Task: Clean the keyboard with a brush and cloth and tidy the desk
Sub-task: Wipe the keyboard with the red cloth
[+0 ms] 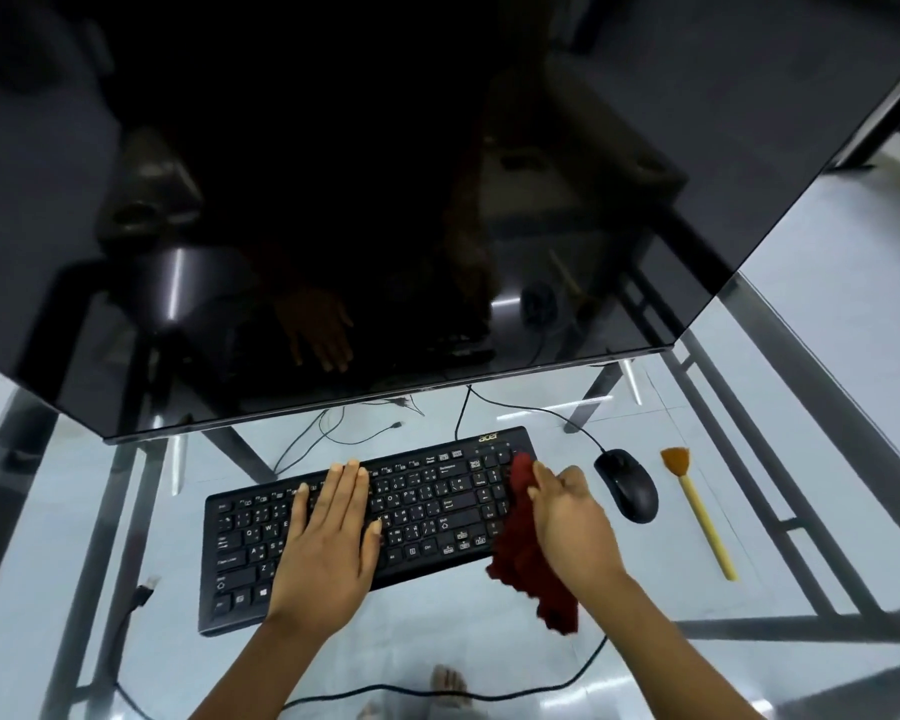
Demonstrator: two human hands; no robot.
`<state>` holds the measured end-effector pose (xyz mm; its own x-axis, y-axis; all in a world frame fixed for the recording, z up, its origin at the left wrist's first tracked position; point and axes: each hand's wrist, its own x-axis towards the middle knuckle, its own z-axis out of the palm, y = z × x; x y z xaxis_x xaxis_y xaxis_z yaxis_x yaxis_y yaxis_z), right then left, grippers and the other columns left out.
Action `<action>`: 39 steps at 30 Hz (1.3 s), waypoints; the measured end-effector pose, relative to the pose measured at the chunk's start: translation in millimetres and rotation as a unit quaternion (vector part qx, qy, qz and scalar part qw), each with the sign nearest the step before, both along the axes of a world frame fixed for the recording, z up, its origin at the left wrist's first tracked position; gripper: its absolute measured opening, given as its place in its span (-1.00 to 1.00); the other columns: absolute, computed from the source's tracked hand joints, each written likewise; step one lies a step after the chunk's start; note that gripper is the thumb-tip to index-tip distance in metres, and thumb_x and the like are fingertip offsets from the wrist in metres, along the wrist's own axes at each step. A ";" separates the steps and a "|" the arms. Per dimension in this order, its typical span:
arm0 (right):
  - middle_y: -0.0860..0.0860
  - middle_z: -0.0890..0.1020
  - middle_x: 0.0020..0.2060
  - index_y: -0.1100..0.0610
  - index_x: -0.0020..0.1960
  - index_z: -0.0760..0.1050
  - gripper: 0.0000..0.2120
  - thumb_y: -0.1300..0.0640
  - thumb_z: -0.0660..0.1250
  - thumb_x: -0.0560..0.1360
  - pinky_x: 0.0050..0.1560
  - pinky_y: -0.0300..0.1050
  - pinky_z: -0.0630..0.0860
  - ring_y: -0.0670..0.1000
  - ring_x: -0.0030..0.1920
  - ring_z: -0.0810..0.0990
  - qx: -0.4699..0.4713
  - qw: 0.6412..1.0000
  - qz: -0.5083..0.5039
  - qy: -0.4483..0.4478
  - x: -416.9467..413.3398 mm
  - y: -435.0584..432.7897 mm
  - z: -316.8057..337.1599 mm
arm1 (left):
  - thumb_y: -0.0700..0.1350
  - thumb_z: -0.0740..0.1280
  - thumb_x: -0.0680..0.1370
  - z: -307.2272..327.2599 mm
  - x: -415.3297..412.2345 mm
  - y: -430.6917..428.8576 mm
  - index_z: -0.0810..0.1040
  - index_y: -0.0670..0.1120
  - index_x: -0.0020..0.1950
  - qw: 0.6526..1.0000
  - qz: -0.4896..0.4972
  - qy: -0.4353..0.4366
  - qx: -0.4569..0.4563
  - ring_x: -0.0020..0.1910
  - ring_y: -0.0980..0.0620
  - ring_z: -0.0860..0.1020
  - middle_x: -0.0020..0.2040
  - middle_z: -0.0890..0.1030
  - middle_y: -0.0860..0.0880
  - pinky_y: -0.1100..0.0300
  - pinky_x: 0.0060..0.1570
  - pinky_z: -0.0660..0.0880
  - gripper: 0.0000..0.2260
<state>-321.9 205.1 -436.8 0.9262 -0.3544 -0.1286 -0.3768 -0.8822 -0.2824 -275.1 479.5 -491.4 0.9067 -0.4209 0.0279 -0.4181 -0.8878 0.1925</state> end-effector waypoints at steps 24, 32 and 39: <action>-0.07 0.39 -0.03 0.03 0.31 0.40 -0.68 0.01 0.04 0.63 -0.07 -0.11 0.49 0.09 -0.05 0.53 0.035 0.984 0.176 0.018 54.4 31.6 -7.0 | 0.10 -0.09 0.65 -0.6 -0.6 0.3 0.13 -0.14 0.56 1.000 0.006 -0.014 0.004 0.57 0.01 0.02 0.57 0.12 -0.05 -0.11 0.48 0.00 -0.47; -0.01 0.53 0.02 -0.04 0.16 0.48 -0.76 -0.08 0.16 0.59 0.08 -0.04 0.50 0.09 0.04 0.54 0.149 0.985 0.084 0.016 46.6 43.9 16.1 | 0.10 -0.09 0.65 1.2 -0.4 -1.5 0.14 -0.15 0.55 1.000 0.011 -0.014 0.006 0.56 0.01 0.04 0.57 0.14 -0.06 -0.13 0.47 0.04 -0.46; 0.09 0.61 -0.03 0.02 0.20 0.37 -0.67 -0.19 0.06 0.63 -0.12 -0.12 0.58 0.07 -0.14 0.67 0.023 0.983 0.180 0.024 30.4 33.6 19.4 | 0.09 -0.06 0.65 6.3 -0.9 -3.2 0.17 -0.15 0.55 1.000 0.013 -0.011 0.008 0.56 0.02 0.05 0.56 0.16 -0.05 -0.10 0.47 0.00 -0.47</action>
